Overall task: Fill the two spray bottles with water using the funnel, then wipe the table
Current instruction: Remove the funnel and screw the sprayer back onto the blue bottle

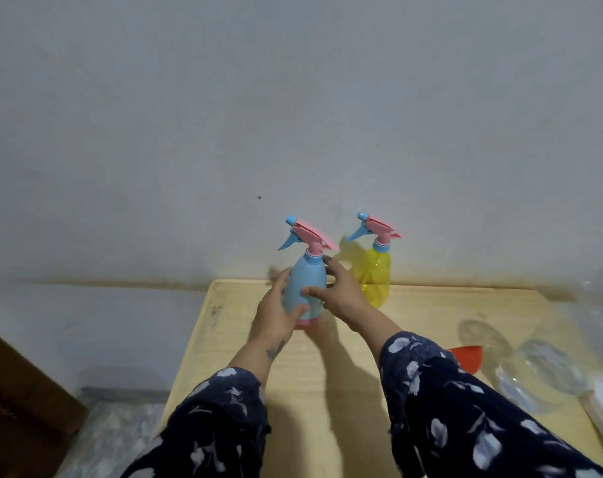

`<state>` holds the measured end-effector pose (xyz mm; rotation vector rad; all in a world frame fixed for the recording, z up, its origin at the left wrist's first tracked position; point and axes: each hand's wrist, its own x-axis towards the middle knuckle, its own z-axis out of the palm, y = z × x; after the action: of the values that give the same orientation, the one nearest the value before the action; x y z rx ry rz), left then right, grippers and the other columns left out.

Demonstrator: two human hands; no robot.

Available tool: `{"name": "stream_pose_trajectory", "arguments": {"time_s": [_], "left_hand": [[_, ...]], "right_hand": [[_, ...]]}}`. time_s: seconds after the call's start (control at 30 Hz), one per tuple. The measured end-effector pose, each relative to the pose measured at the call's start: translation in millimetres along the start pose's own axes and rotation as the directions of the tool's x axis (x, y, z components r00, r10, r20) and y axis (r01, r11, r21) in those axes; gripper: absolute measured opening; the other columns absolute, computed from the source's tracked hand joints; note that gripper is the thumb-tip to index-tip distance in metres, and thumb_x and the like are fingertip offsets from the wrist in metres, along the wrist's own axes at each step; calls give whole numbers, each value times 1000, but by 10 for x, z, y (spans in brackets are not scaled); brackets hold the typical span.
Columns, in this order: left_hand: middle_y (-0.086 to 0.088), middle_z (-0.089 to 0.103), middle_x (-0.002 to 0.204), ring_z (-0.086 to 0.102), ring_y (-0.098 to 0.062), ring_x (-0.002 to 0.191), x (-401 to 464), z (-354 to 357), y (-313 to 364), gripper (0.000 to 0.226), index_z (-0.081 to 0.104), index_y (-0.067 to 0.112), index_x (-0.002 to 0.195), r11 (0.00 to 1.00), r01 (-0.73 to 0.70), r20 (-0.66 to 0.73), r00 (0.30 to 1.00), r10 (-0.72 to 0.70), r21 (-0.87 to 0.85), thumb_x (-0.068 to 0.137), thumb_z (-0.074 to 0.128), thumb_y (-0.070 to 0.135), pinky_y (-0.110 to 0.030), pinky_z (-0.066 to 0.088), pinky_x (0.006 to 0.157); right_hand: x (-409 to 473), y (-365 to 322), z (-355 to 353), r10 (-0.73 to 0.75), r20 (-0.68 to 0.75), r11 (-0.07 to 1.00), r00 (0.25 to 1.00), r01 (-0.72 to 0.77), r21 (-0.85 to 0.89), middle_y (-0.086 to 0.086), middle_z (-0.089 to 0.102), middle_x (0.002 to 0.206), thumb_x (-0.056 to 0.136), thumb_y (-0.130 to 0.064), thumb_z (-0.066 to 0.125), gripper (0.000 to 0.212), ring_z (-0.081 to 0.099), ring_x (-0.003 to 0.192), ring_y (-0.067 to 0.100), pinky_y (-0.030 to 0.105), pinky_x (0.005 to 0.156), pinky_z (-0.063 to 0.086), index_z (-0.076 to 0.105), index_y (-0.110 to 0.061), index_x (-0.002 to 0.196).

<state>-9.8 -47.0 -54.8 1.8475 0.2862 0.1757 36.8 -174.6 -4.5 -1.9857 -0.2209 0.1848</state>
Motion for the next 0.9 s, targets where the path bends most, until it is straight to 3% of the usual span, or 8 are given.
{"name": "stream_pose_trajectory", "arguments": {"time_s": [0.1,0.23,0.37,0.47,0.67,0.8,0.9], "left_hand": [[9,57,131,60,-16,113,281,37,-134,75,31,60,135,999,-16,-11,1000,15,-33,76,66,32,-45,57,85],[12,50,140,54,-16,123,530,93,-269,75,30,62,136,997,-9,-32,999,7,-71,80,65,27,-45,55,92],[11,45,145,49,-15,128,618,136,-411,74,29,56,139,998,-10,-43,999,7,-62,85,64,18,-46,51,98],[13,43,147,47,-10,128,624,139,-471,73,29,51,141,999,-30,-62,998,29,-20,87,65,16,-40,48,103],[10,41,148,46,-10,128,556,137,-461,83,17,44,150,992,-52,-31,998,56,115,87,67,24,-25,43,96],[0,30,150,38,-18,134,386,251,-305,90,12,28,153,963,32,-126,992,1,266,85,71,21,-29,38,98],[-2,27,144,41,-27,131,229,447,-182,81,21,22,147,933,101,-239,971,-16,345,83,69,14,-43,44,103]], "right_hand": [[247,83,92,7,-13,1000,1000,-7,2,-7,58,119,74,-17,78,67,61,105,22,43,89,52,45,-24,132],[520,165,175,-15,-29,999,999,13,-38,-4,56,129,74,-17,78,66,59,105,20,39,92,50,44,-21,131],[623,283,273,-21,-36,995,999,17,-93,1,55,123,74,-17,77,68,57,105,21,34,91,48,45,-20,133],[631,340,304,-22,-50,987,998,14,-158,8,48,126,74,-23,77,70,55,108,23,38,96,47,43,-22,136],[517,321,208,12,22,993,1000,-10,-120,7,46,132,79,-16,74,80,50,119,21,31,99,41,31,-20,146],[297,425,7,56,-33,993,998,-59,-98,3,54,116,85,-12,66,54,52,109,17,26,93,41,46,-16,135],[165,552,-235,73,-120,992,990,-84,-93,0,53,85,85,-6,60,26,53,83,18,24,67,41,54,-19,106]]}}
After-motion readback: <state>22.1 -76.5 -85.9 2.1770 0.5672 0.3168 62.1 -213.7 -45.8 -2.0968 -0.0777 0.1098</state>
